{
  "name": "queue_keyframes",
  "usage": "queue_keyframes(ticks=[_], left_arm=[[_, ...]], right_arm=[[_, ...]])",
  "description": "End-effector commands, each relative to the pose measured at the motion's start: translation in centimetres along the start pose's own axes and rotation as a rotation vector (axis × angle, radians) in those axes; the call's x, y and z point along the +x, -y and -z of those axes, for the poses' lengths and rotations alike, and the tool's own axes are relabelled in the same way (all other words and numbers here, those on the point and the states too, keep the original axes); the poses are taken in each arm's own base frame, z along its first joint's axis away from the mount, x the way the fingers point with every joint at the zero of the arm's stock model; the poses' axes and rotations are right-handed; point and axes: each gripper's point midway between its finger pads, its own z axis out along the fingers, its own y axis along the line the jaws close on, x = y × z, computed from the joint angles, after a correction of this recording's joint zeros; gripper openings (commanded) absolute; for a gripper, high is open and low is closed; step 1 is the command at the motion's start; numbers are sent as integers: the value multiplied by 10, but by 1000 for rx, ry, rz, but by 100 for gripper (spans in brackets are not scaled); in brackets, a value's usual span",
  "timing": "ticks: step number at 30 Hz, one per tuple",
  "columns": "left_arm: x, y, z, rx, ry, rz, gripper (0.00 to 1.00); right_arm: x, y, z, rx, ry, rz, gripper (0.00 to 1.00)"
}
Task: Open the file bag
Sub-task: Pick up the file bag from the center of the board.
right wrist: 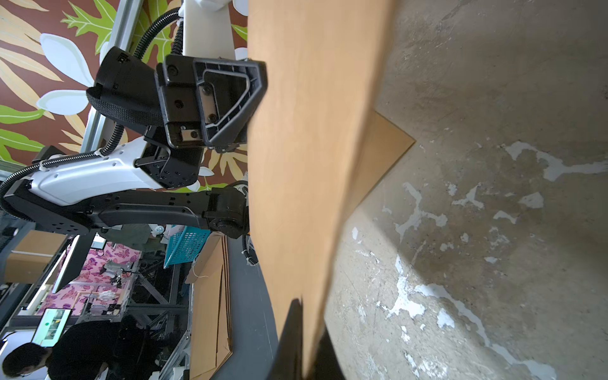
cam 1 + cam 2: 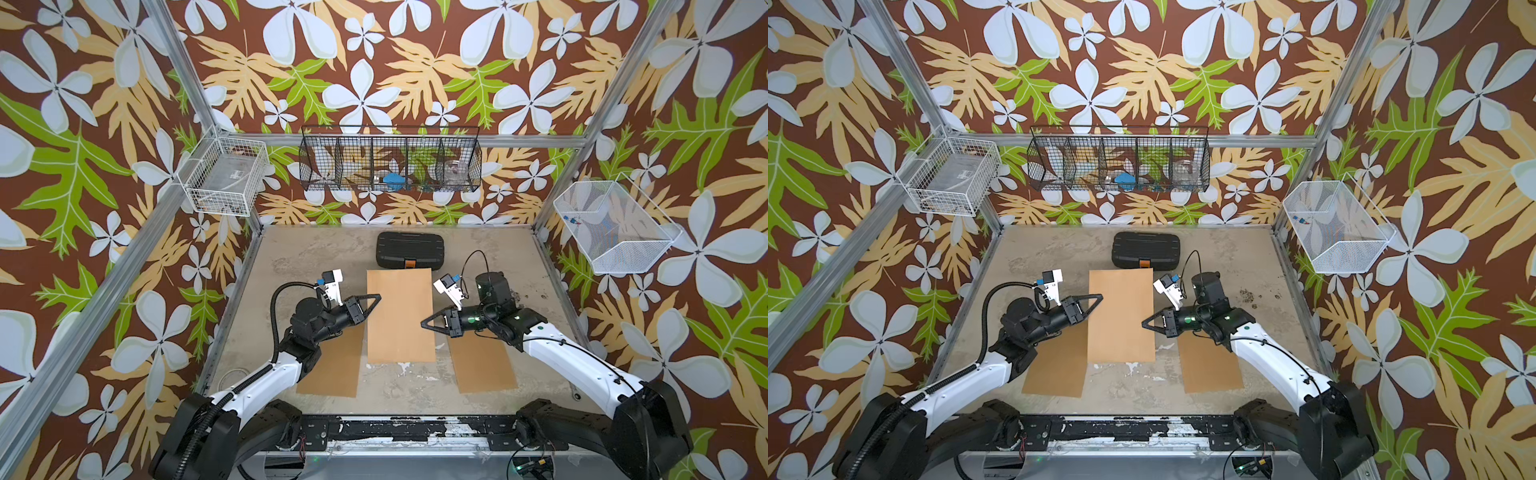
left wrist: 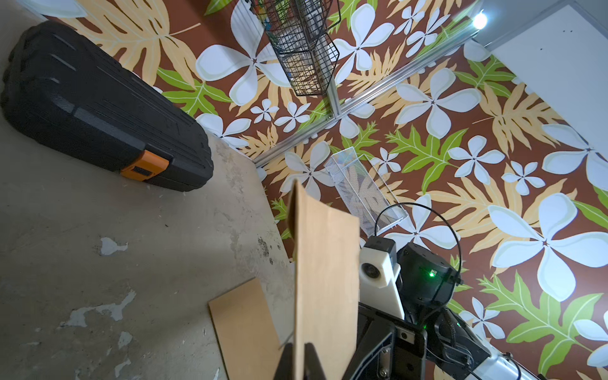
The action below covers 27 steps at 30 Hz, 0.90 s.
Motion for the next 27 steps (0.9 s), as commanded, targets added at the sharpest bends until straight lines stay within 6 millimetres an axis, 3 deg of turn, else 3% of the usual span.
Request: queue_keyframes(ticks=[1, 8, 11, 19, 27], left_arm=[[-8, 7, 2, 26, 43, -28, 2], [-29, -23, 15, -81, 179, -22, 0], [-38, -31, 21, -89, 233, -4, 0], [-42, -27, 16, -60, 234, 0, 0], [-38, -31, 17, -68, 232, 11, 0]], right_arm=[[-2, -6, 0, -27, 2, 30, 10], [2, -13, 5, -34, 8, 42, 27], [5, -16, 7, -42, 19, 37, 30], [12, -9, 5, -38, 26, 1, 29], [8, -1, 1, -31, 41, -24, 20]])
